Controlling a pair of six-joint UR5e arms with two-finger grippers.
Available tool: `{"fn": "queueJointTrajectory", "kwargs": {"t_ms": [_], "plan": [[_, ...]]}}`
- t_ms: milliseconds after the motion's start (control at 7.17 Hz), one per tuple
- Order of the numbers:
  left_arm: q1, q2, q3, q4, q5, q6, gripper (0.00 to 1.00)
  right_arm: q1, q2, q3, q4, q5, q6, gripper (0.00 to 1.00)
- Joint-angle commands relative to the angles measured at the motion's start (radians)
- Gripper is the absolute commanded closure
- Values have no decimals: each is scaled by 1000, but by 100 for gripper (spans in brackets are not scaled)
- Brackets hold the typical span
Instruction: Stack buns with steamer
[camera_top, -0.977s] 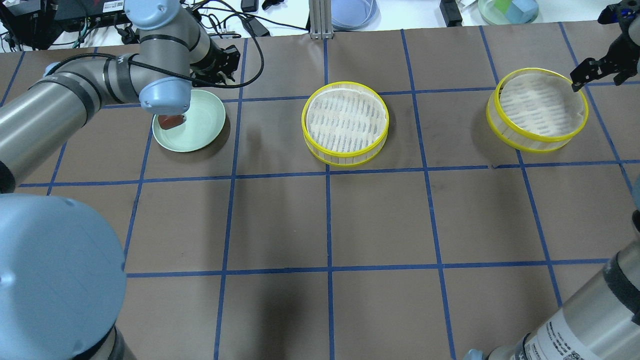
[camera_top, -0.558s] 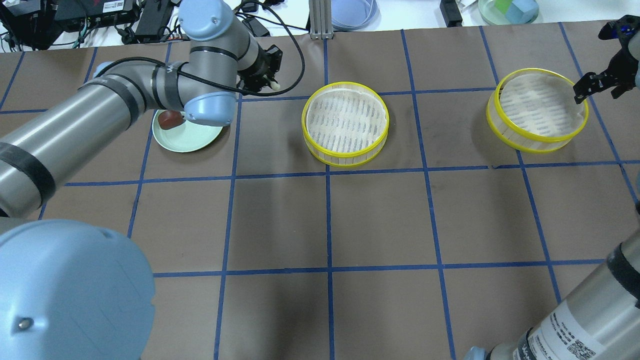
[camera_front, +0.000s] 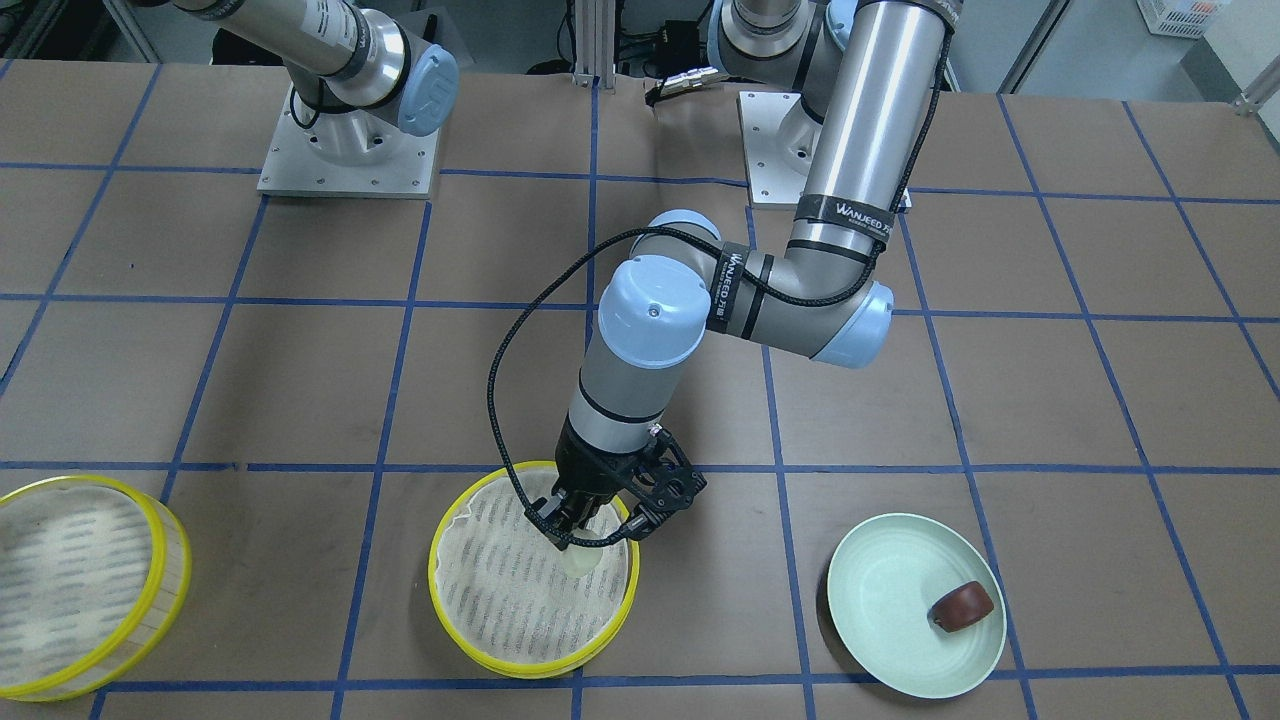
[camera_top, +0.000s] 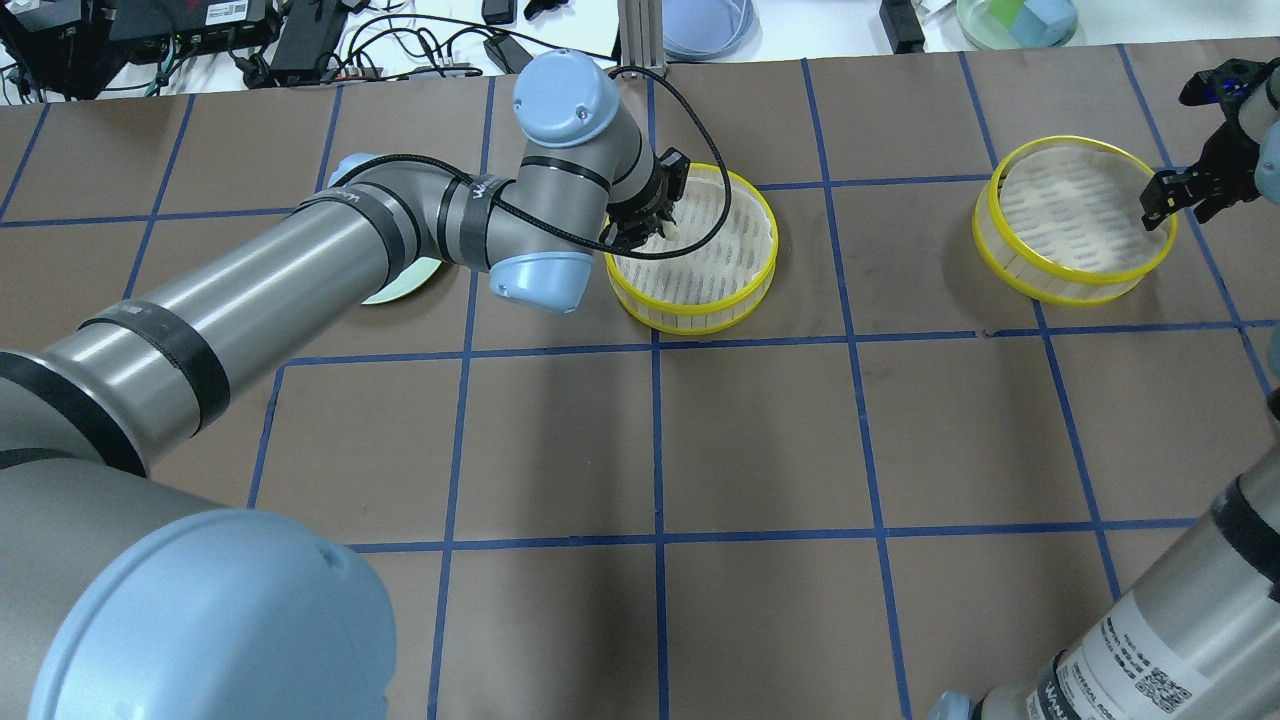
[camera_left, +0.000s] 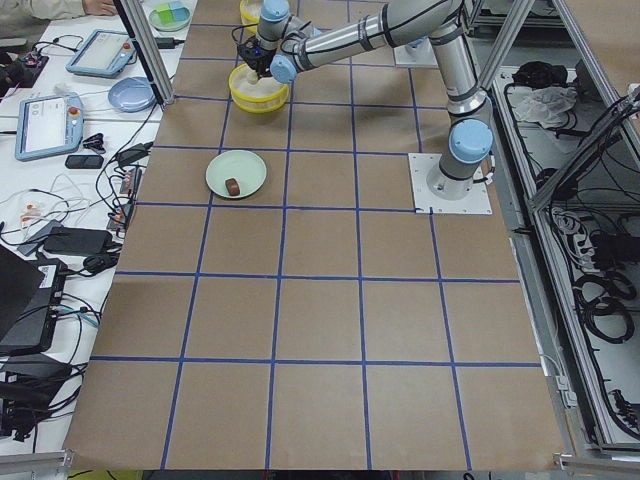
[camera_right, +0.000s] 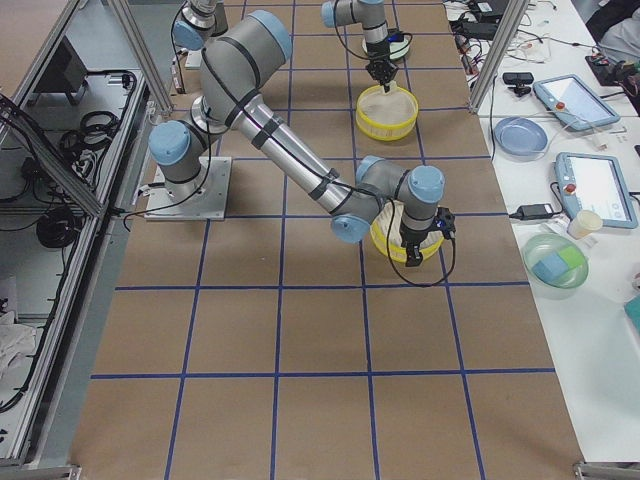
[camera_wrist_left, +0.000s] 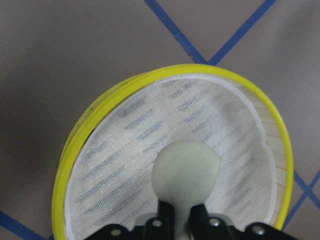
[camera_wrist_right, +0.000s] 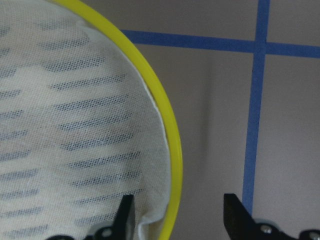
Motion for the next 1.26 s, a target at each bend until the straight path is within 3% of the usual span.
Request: {"fn": "queueJointTrajectory", "kwargs": {"t_ms": [0, 279, 419, 837, 1116], "plan": [[0, -9, -12, -2, 9, 100, 0, 0, 3, 0, 2, 3, 1, 81], [40, 23, 11, -8, 4, 117, 0, 0, -3, -2, 2, 3, 14, 100], [94, 60, 13, -60, -2, 188, 0, 0, -8, -5, 0, 0, 20, 100], [297, 154, 13, -280, 25, 796, 0, 47, -142, 0, 32, 0, 159, 100], [374, 137, 11, -277, 229, 1180, 0, 163, -253, 1, 121, -16, 315, 100]]}}
